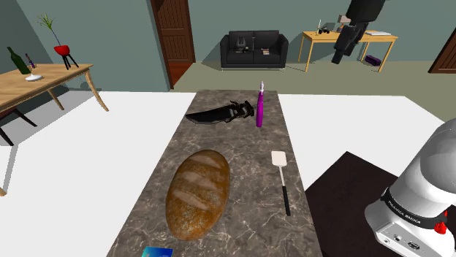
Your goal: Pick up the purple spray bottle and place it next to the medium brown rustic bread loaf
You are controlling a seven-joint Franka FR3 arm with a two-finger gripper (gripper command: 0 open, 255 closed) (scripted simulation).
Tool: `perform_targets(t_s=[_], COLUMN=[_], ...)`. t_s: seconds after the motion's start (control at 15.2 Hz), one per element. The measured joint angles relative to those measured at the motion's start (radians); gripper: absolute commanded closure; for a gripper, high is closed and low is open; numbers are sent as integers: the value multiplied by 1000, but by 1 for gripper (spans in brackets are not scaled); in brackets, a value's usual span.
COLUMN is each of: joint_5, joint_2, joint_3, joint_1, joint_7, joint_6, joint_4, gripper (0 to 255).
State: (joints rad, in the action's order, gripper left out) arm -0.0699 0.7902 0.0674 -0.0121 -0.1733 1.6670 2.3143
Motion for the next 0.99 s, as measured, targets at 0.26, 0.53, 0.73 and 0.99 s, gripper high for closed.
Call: perform_targets(t_s=[0.26,0.53,0.73,0.99], joint_5=[6,11,11,-3], joint_2=[-25,-85,-156,-290], joint_3=[-23,-63,-99,-144], joint_1=[-5,-16,-25,-46], joint_7=[49,141,218,323], joint_6=[74,222,339,494], joint_4=[41,109,143,147], gripper=[0,0,0,0])
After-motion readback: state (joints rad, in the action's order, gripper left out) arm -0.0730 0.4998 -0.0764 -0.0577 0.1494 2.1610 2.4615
